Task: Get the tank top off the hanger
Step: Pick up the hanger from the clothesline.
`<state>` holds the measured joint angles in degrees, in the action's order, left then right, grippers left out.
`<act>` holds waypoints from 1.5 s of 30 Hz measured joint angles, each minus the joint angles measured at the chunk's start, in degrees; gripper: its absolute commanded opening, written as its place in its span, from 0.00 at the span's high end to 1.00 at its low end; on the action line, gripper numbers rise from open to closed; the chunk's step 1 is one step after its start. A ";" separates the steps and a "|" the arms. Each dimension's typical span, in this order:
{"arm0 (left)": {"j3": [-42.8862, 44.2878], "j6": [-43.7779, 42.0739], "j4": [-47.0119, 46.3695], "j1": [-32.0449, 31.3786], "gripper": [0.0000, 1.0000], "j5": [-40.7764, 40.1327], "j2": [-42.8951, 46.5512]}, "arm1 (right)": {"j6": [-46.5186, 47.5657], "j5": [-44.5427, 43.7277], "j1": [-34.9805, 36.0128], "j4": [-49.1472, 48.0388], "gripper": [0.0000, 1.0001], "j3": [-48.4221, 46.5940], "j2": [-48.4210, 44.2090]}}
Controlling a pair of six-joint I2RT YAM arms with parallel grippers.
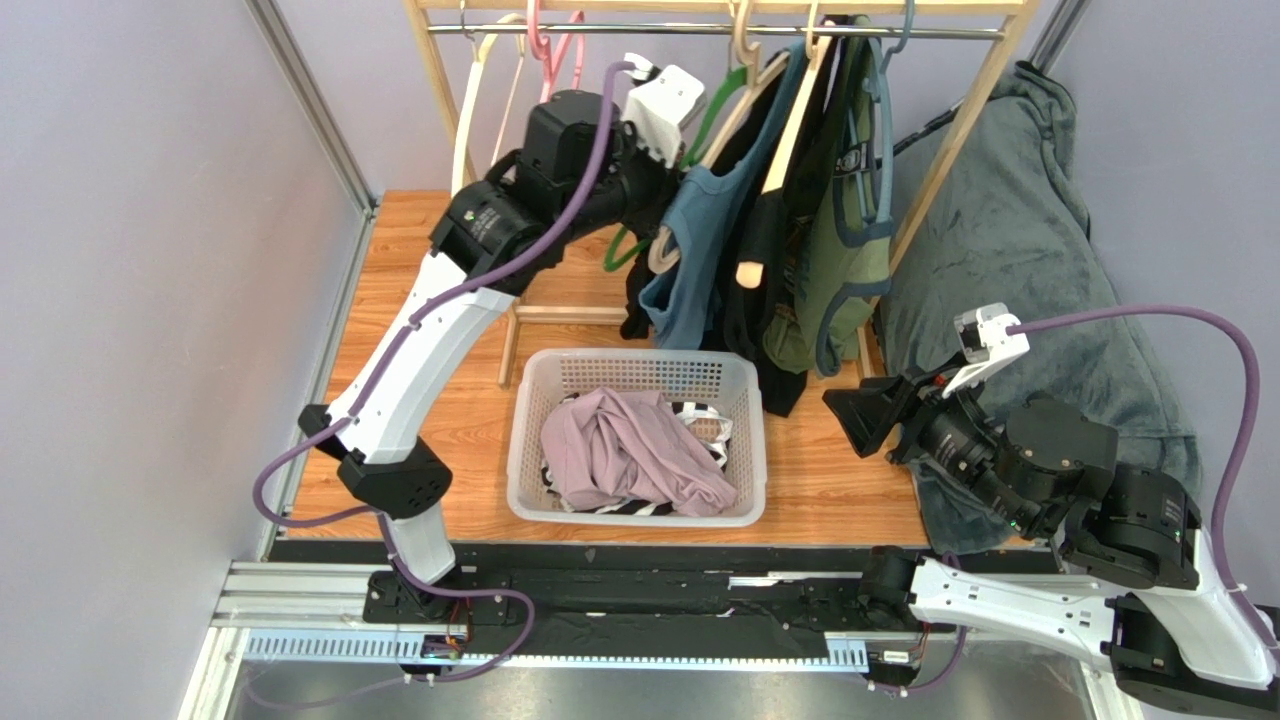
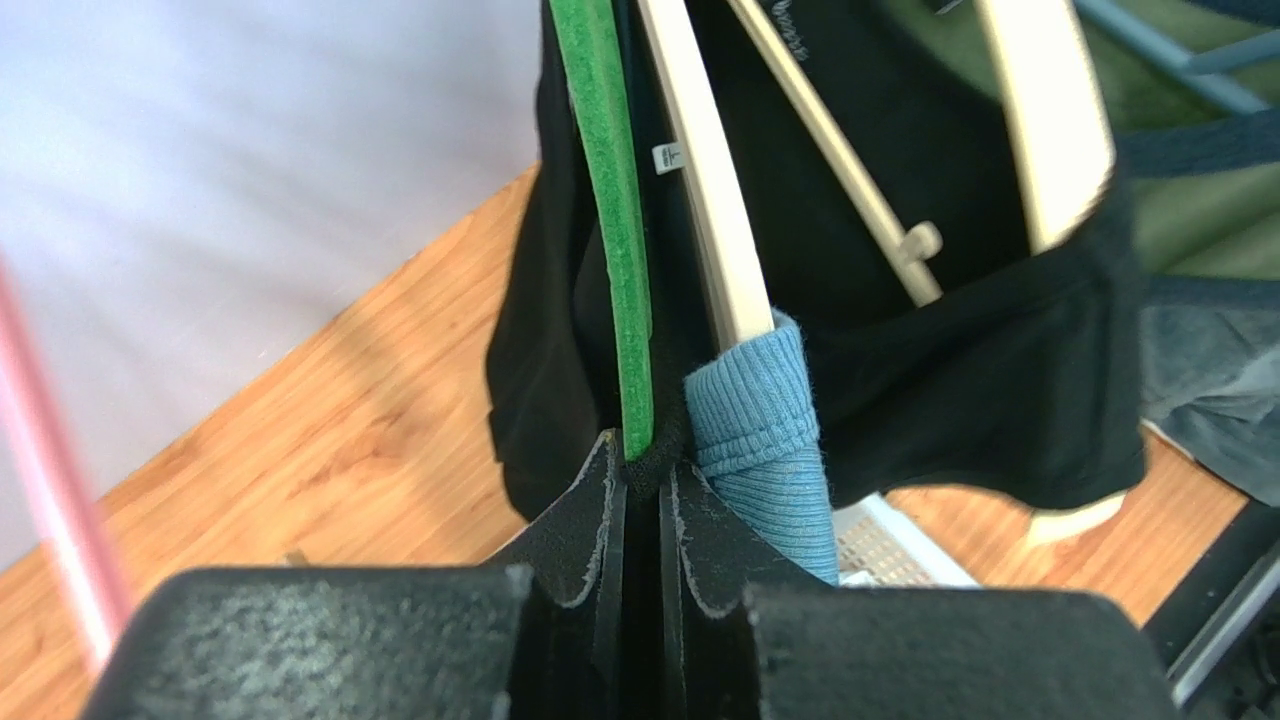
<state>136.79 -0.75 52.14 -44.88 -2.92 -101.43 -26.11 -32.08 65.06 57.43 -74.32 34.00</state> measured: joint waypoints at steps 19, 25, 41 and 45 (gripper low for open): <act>5.55 -3.76 -3.32 -7.10 1.00 -13.09 -7.45 | -0.39 -1.92 0.00 3.19 0.41 -1.97 -1.60; 2.86 -4.22 -3.13 -2.71 1.00 -14.78 -4.98 | -0.37 -1.88 0.00 3.17 0.41 -1.97 -0.79; -3.96 -0.33 2.05 8.70 1.00 -6.82 5.46 | -0.44 -1.75 0.00 3.17 0.41 -1.97 -0.68; -4.79 1.62 2.64 13.11 1.00 -3.67 5.77 | -0.44 -1.73 0.00 3.17 0.41 -1.97 -0.26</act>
<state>132.00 0.86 54.78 -31.77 -6.59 -95.66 -26.55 -33.80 65.06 60.60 -76.29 33.74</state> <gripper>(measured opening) 0.117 0.593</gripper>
